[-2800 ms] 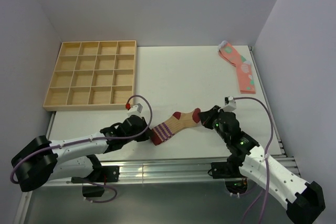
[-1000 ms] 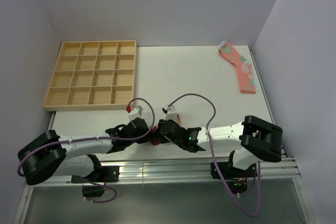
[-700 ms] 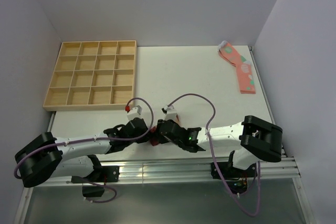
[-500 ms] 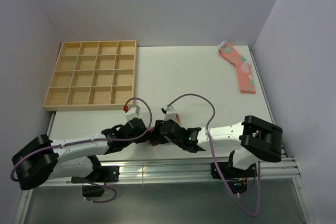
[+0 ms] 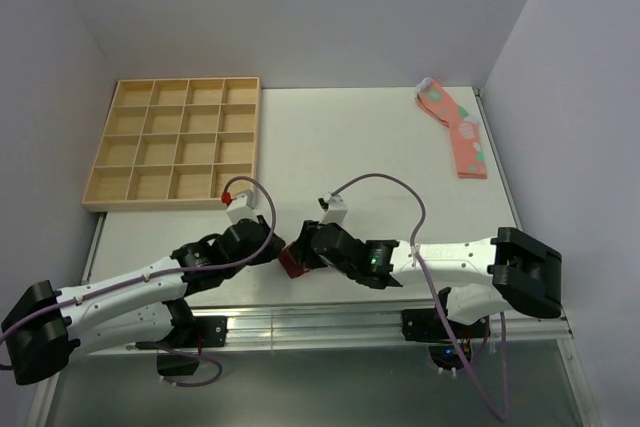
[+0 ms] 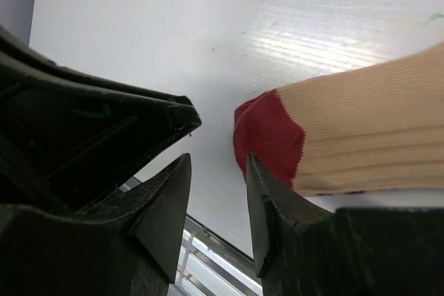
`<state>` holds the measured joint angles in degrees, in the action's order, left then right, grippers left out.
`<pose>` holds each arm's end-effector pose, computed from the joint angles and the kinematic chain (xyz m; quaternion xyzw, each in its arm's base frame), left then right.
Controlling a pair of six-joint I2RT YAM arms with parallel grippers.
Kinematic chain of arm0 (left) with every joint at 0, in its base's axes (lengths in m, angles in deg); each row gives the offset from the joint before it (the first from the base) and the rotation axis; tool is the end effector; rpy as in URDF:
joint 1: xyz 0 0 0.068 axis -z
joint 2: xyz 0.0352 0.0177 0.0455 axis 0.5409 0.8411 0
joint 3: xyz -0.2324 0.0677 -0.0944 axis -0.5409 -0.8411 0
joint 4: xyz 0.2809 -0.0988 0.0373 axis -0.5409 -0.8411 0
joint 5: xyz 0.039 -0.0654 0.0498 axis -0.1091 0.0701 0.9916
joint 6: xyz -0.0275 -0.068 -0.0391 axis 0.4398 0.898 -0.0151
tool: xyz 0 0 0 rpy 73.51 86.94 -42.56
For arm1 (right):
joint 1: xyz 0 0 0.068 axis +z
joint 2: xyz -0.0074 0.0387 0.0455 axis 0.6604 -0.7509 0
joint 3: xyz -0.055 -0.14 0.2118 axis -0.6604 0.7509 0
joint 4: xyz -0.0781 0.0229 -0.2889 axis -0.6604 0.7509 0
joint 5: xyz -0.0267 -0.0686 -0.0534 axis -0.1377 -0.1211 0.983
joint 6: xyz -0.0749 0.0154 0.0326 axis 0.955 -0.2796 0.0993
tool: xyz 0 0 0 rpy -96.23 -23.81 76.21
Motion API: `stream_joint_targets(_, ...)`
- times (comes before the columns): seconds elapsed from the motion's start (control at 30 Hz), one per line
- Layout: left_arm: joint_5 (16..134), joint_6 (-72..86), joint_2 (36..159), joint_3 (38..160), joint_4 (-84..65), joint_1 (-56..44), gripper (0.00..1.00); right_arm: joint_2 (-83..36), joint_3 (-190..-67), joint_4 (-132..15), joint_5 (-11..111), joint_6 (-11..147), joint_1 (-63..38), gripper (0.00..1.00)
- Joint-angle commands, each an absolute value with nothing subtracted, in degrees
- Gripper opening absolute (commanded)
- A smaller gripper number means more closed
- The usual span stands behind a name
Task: Roll the socks
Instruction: Fold the sock at the center of the board, then adjust the sock at the center of the board.
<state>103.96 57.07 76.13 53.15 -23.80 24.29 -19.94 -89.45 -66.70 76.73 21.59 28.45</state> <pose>0.1651 -0.2074 0.1475 -0.1116 0.8855 -0.2791 0.3544 0.1406 0.3117 0.1383 -0.0438 0.8696 0.3411 0.3542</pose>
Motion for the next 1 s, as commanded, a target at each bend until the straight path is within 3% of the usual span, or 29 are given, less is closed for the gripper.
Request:
stream_joint_targets(0.0, 104.04, 53.11, 78.80, 58.28, -22.34, 24.56, 0.25, -16.72, -93.12, -58.06, 84.95, 17.41, 28.72, 0.44)
stream_joint_targets(0.23, 101.84, 51.43, 89.80, 64.17, -18.12, 26.32, 0.20, -13.12, -91.37, -53.48, 84.72, 15.39, 24.77, 0.42)
stream_joint_targets(0.5, 100.34, 54.59, 97.35, 59.79, -12.49, 28.25, 0.14, -12.67, -88.12, -56.02, 80.49, 17.84, 15.82, 0.40)
stream_joint_targets(0.97, 101.93, 58.20, 98.51, 54.86, -10.39, 29.92, 0.06, -24.00, -88.99, -63.58, 73.11, 21.71, 7.98, 0.32)
